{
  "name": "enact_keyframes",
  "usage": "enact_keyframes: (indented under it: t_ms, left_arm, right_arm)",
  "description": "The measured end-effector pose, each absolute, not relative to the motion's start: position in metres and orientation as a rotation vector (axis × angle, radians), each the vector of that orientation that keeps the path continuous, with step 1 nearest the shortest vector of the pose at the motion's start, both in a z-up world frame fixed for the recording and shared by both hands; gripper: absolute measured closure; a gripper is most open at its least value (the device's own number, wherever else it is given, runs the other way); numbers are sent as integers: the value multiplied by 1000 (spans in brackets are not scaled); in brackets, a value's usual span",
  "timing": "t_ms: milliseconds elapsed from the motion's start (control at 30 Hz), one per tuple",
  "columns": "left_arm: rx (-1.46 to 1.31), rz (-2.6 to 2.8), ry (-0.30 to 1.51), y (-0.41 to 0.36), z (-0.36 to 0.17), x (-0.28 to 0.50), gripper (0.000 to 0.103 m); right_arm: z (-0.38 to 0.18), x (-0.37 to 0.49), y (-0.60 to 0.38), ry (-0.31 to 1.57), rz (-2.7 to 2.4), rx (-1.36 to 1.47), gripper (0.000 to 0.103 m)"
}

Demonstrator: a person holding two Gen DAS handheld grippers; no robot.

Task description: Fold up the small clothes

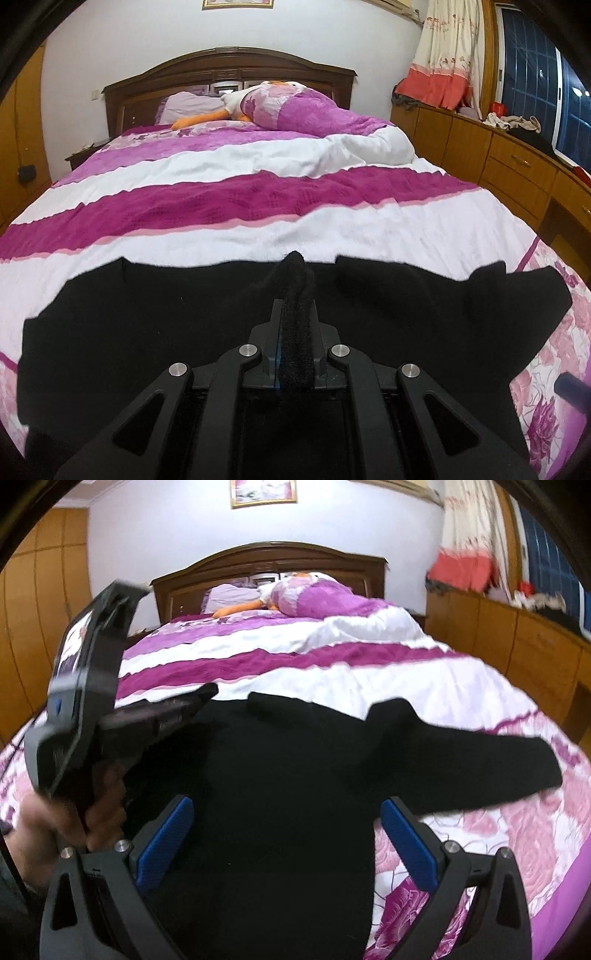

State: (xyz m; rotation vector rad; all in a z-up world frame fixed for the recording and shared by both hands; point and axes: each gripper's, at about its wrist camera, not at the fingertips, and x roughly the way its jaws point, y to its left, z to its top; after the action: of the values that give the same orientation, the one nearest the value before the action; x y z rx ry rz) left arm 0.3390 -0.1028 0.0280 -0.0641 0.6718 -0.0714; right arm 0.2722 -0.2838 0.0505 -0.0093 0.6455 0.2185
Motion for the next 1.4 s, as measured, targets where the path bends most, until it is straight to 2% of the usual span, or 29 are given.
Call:
enact_keyframes:
  t_ms: [133, 200, 267, 333, 400, 467, 500, 600, 767, 933, 967, 1000, 1033, 1233, 1267, 1300, 1333, 1400]
  left_arm:
    - [-38, -137, 654, -110, 39, 321, 103]
    - [-52, -145, 638, -101, 50, 311, 99]
    - [-76, -129, 618, -82, 66, 300, 79]
    - [-72, -110, 599, -56, 81, 285, 66]
    - [-49, -82, 572, -32, 90, 271, 60]
    - [-33, 5, 533, 2, 91, 253, 41]
    - [-42, 72, 535, 27, 84, 244, 36]
    - [-74, 172, 588, 77, 53, 235, 33]
    - [-117, 223, 808, 133, -9, 230, 34]
    - [-139, 122, 852, 133, -20, 227, 33]
    - [-123, 125, 854, 129, -21, 229, 33]
    - [-101, 132, 861, 123, -24, 235, 33]
    - [-76, 140, 866, 117, -26, 245, 33]
    - [4, 220, 877, 111, -31, 286, 33]
    - [-9, 224, 877, 116, -32, 287, 33]
    - [-32, 235, 874, 121, -31, 286, 34]
    - [-53, 264, 860, 127, -29, 282, 38]
    - [-69, 303, 830, 137, -24, 274, 41]
  right_arm:
    - [49, 276, -291, 653, 221, 42, 0]
    - [49, 279, -292, 660, 233, 78, 0]
    - [49, 283, -289, 666, 260, 124, 0]
    - [49, 289, -282, 675, 297, 180, 0]
    - [47, 295, -272, 685, 345, 227, 0]
    - [46, 301, -259, 672, 423, 293, 0]
    - [46, 304, -253, 663, 454, 320, 0]
    - [44, 319, -229, 673, 517, 345, 0]
    - [30, 353, -207, 753, 436, 239, 1]
    - [-8, 382, -208, 928, 367, 255, 46]
    - [-13, 381, -209, 926, 359, 258, 51]
    - [-12, 381, -208, 920, 358, 258, 63]
    - [-12, 382, -207, 917, 363, 258, 67]
    - [-19, 388, -204, 886, 355, 349, 67]
    - [-19, 391, -204, 893, 368, 381, 70]
    - [-20, 394, -205, 902, 399, 411, 89]
    - [-21, 397, -205, 917, 441, 448, 94]
    - [-12, 397, -213, 880, 480, 519, 95]
